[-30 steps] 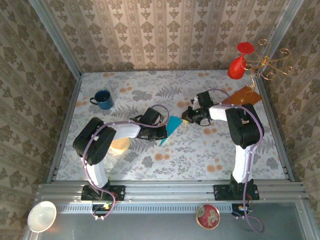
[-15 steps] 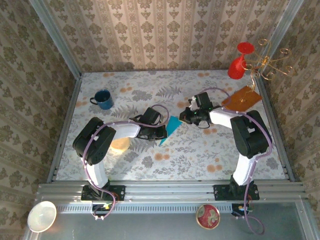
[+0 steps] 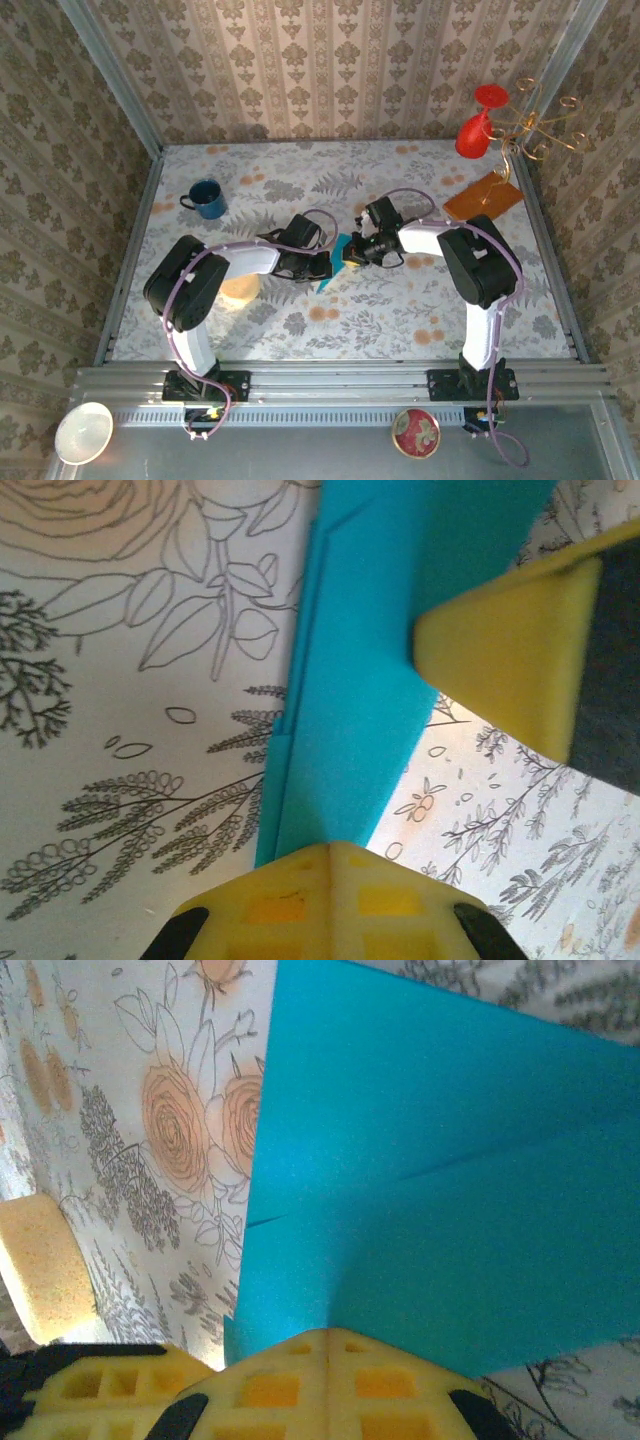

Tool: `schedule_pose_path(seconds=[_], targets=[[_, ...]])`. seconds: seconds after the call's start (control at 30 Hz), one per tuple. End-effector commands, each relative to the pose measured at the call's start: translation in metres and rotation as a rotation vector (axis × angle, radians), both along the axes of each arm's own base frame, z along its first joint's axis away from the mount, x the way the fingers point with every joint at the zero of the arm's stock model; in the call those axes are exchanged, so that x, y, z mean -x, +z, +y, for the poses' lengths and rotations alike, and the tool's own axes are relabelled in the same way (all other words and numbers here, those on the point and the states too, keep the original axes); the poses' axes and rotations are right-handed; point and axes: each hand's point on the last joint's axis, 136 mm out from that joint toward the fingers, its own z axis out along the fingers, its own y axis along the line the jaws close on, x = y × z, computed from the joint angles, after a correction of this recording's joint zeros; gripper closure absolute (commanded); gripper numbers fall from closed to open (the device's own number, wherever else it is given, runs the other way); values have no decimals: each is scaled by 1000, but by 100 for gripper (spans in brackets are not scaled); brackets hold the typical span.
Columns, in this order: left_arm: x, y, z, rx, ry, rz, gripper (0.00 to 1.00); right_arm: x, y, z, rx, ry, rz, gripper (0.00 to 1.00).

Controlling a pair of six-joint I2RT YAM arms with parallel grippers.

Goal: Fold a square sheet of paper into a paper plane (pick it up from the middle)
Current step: Fold the wing for the fifth time at the center of the table.

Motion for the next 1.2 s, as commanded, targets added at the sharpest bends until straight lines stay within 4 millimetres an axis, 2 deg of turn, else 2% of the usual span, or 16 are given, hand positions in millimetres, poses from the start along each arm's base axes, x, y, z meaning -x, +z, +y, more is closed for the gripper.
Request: schedule_pose_path(seconds=[0.0,0.13,0.37,0.6,0.73,0.87,1.17], targets=[[-6,27,-13,77,-49,-51,93,7,-22,-12,85,8,54,97],[-16,34,-23,110,-54,-79,91,10,-29,-13,95,10,72,97],[-26,16,-27,86,-36,-62,91,13,-36,-16,103,10,92,97],[-19,1,-26,71,-39,-27,92,13,-39,-20,104,0,104,97],[-6,-14,-15,39,-38,13,93,12,-43,-22,121,-5,115,97],[16,-26,-1,5,-50,59,94,14,-51,-28,168,-9,142,98],[69,-31,30,-57,-115,126,94,12,-58,-34,212,-8,158,98]])
